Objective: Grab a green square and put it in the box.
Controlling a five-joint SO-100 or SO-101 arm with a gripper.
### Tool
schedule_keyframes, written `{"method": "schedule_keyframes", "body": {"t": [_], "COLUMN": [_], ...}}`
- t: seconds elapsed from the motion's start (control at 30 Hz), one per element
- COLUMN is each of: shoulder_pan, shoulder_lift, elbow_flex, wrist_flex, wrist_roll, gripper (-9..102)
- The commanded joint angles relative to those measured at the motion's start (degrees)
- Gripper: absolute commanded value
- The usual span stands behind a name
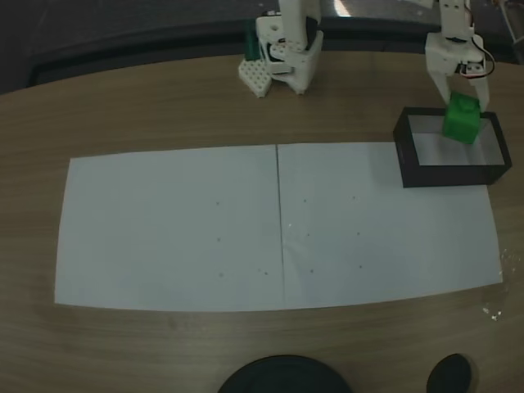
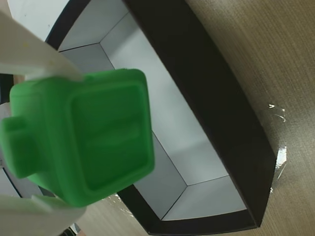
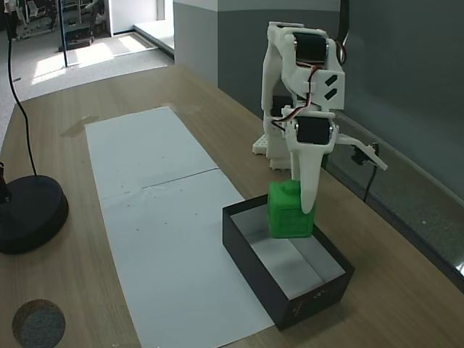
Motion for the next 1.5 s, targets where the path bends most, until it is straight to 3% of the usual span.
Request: {"method": "schedule_keyframes", "body": {"t": [0.0, 0.43, 0.67, 0.93, 1.17, 1.27, 1.47], "shoulder_pan": [0.2, -0.3, -0.1, 1.7, 16.4, 26.0, 49.5], "shoulder_lift": [2.6, 3.4, 3.5, 5.4, 24.1, 34.9, 57.9], "elbow_flex": [0.5, 3.2, 2.9, 2.1, -1.4, -0.2, 9.1], "wrist_flex": [-2.1, -4.5, -4.3, -3.5, -0.9, -0.2, 1.1], "wrist_roll": [0.3, 0.3, 0.9, 0.5, -1.1, -3.6, 0.8], "gripper": [12, 14, 34, 31, 2, 0, 0]}}
